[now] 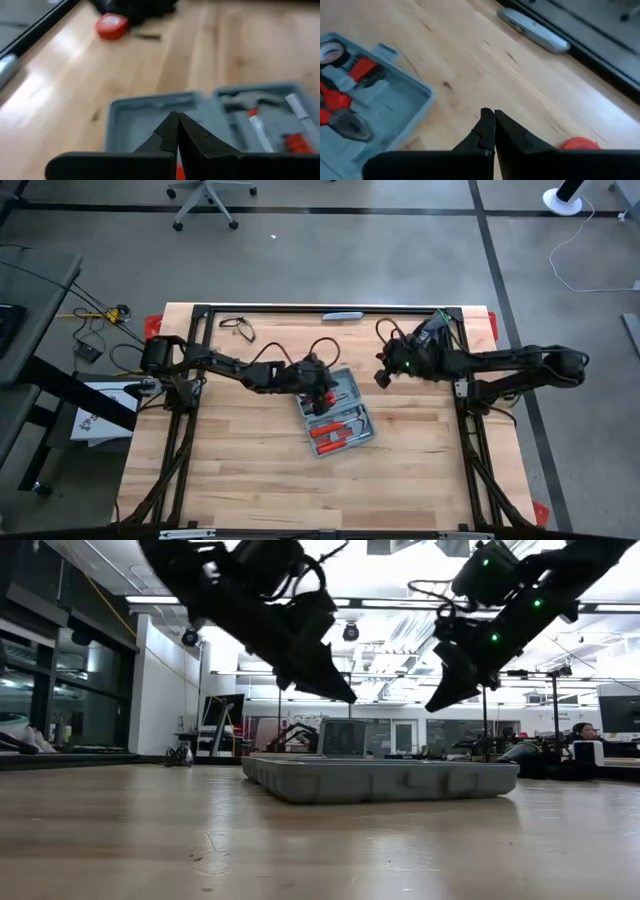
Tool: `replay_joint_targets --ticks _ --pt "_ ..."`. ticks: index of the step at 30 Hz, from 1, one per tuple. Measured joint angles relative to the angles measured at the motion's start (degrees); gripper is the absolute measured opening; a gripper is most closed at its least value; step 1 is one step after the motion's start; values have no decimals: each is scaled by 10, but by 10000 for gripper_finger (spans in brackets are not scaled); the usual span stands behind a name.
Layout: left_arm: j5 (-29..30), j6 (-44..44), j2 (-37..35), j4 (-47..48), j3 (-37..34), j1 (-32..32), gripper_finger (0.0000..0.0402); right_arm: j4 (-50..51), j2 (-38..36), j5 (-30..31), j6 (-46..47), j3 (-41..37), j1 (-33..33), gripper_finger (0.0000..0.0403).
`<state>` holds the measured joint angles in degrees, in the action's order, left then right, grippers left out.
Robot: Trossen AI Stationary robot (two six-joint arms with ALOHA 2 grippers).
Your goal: Prefit tool cases
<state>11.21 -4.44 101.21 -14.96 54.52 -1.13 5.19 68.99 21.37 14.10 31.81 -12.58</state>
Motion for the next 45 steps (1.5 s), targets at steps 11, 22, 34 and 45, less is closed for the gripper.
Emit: replay_joint_targets --ticks 11,22,34,45 --pt "-61 -13 -2 -48 -49 0 0 1 6 -21 11 0 -85 0" --pt "-61 -13 -2 -55 -49 0 0 -11 119 -18 -6 0 -198 0" --pt "-61 -15 -2 -58 -48 0 0 -66 226 15 26 5 -218 0" --pt "-61 -15 -2 -58 -48 0 0 -164 229 -104 64 -1 -127 0"
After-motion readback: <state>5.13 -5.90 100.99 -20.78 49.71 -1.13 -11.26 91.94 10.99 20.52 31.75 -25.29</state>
